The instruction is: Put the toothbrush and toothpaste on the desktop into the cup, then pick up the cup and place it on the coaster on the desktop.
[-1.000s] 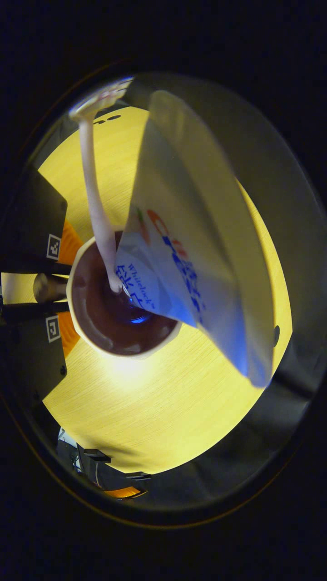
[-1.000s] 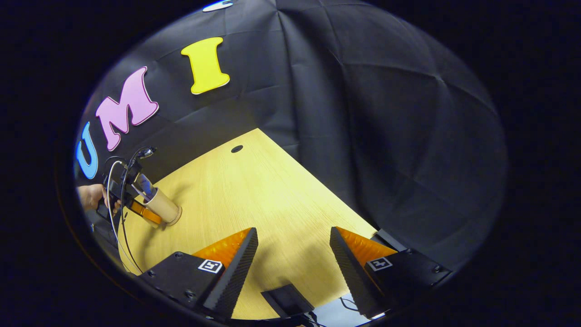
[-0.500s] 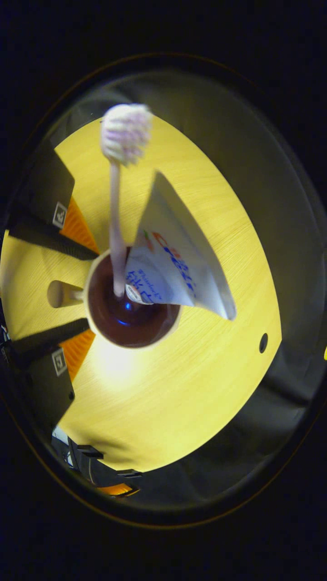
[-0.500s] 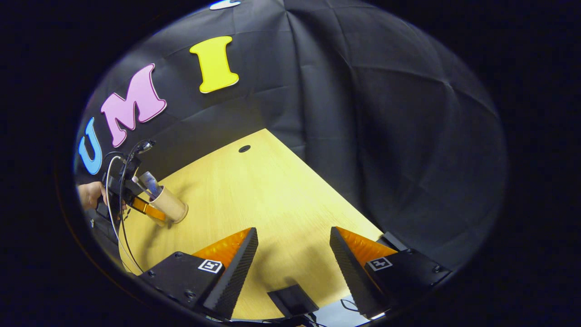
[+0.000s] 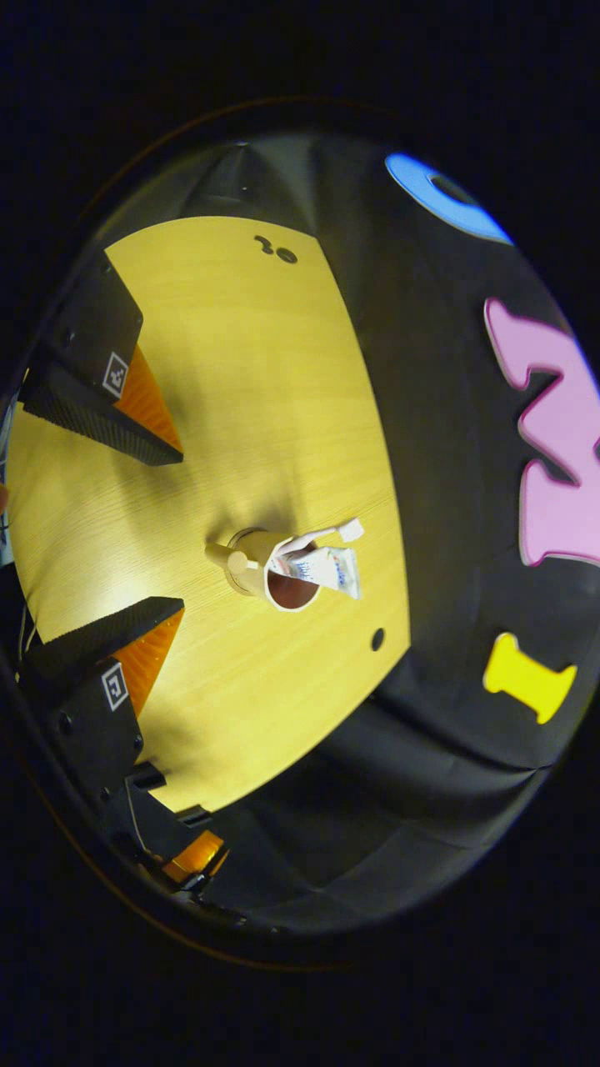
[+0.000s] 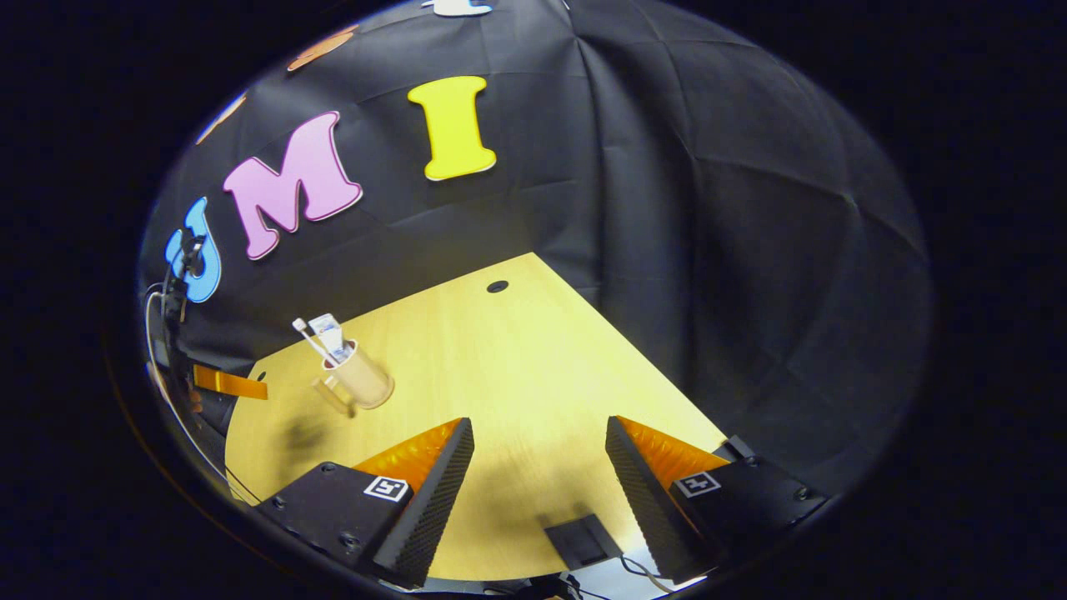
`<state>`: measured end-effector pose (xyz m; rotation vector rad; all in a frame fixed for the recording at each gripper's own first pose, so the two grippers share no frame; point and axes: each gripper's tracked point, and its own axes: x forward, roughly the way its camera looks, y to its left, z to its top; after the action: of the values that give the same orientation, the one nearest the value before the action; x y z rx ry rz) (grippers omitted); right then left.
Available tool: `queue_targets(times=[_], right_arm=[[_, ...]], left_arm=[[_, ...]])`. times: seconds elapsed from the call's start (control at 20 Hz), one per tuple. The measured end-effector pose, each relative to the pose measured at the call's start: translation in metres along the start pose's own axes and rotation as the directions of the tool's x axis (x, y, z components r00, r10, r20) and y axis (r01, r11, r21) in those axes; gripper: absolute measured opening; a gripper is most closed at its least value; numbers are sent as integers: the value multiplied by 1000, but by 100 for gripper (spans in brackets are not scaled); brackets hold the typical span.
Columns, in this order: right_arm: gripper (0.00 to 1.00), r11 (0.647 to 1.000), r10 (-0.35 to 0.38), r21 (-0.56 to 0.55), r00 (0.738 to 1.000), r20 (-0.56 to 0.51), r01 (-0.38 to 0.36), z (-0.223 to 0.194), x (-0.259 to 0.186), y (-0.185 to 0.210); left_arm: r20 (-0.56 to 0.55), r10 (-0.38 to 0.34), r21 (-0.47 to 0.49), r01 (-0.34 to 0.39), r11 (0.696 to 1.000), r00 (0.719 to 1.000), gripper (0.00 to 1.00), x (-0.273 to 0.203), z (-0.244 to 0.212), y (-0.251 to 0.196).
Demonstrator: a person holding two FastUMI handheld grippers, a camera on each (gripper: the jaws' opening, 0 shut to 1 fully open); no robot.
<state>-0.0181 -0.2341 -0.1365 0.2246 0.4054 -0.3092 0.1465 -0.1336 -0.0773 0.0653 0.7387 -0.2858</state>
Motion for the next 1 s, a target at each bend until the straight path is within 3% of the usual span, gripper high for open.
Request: queue_targets(times=[0.15,0.35,0.55,0.6,0.7,1.0], right_arm=[[98,999,41,-18,999,-3,-41,-1,-22,36],[98,991,111,-70,994,2,-110,-7,-59,91],[98,979,161,-129,987,20,-157,-29,-94,135],[98,975,176,-145,984,24,-171,-39,-101,145],[98,964,209,-174,978,25,-202,-52,-116,163],[98,938,274,-232,961,38,-258,-75,-151,194]], left_arm=[[190,75,-72,-62,995,979,99,-62,-16,25],[336,173,-131,-136,982,926,98,-125,-71,49],[382,259,-247,-172,954,887,98,-162,-147,66],[386,286,-284,-183,941,877,94,-170,-162,72],[405,329,-334,-196,922,853,98,-186,-185,81],[501,374,-324,-231,917,780,98,-229,-195,93]])
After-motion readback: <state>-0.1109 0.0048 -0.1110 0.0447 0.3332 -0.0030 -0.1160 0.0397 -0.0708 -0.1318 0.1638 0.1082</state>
